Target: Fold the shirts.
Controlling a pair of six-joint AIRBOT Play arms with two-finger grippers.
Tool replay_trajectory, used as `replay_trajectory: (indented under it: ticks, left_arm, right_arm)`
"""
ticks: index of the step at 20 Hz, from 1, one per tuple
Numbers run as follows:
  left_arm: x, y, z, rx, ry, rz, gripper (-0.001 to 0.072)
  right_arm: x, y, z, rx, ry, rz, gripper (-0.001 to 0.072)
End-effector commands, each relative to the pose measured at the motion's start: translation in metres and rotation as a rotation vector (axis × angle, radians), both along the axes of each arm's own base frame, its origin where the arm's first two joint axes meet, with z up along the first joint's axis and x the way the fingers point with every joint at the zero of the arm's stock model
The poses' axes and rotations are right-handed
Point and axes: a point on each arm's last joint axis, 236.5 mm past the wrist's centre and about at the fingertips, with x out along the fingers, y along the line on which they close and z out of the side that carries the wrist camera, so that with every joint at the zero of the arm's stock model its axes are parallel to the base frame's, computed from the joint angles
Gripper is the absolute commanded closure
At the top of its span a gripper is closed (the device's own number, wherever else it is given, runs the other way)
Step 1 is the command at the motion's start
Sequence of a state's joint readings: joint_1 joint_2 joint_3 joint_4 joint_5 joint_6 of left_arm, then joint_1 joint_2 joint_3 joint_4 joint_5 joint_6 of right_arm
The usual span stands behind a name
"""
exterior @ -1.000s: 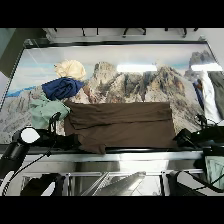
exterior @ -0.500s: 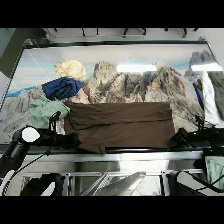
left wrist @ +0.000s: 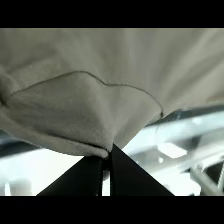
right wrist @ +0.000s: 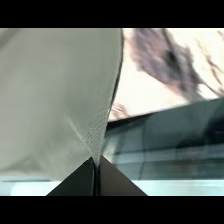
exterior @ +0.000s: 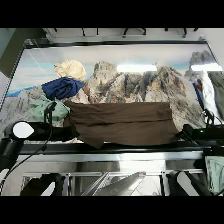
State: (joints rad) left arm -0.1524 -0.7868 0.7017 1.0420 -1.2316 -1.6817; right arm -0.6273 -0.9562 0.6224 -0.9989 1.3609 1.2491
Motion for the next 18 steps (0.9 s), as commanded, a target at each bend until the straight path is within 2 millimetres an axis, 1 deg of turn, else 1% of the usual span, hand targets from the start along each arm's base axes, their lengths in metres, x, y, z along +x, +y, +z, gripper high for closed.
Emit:
replay_trajectory:
  ticks: [1,3,5,6,7,9,11,14,16,18]
  left_arm:
    - [0.034,0.010,0.023,0.034,-0.104,0.035,0.0688]
    - [0.056,0.017,0.021,0.055,-0.099,0.050,0.0688]
    - [0.076,0.018,0.010,0.074,-0.085,0.017,0.0688]
    - [0.087,0.020,0.003,0.093,-0.080,-0.005,0.0688]
    - [0.099,0.026,-0.001,0.108,-0.073,0.004,0.0688]
    - [0.130,0.039,-0.007,0.121,-0.077,0.027,0.0688]
    - [0.154,0.050,-0.015,0.124,-0.062,0.049,0.0688]
    - [0.176,0.052,-0.037,0.132,-0.021,0.024,0.0688]
    - [0.187,0.050,-0.052,0.131,0.012,0.011,0.0688]
    - [0.194,0.048,-0.066,0.127,0.059,-0.005,0.0688]
  right_arm:
    - [0.030,0.011,0.039,-0.010,-0.150,-0.008,0.0685]
    - [0.062,-0.002,0.062,-0.093,-0.260,-0.035,0.0685]
    - [0.089,-0.016,0.084,-0.157,-0.351,-0.062,0.0685]
    - [0.099,-0.021,0.089,-0.167,-0.366,-0.064,0.0685]
    - [0.107,-0.025,0.090,-0.166,-0.365,-0.065,0.0685]
    - [0.126,-0.030,0.077,-0.141,-0.325,-0.054,0.0685]
    - [0.142,-0.027,0.055,-0.113,-0.274,-0.021,0.0684]
    - [0.167,-0.022,0.020,-0.101,-0.229,0.005,0.0684]
    - [0.186,-0.026,0.003,-0.115,-0.229,-0.007,0.0684]
    - [0.201,-0.032,-0.010,-0.131,-0.234,-0.025,0.0684]
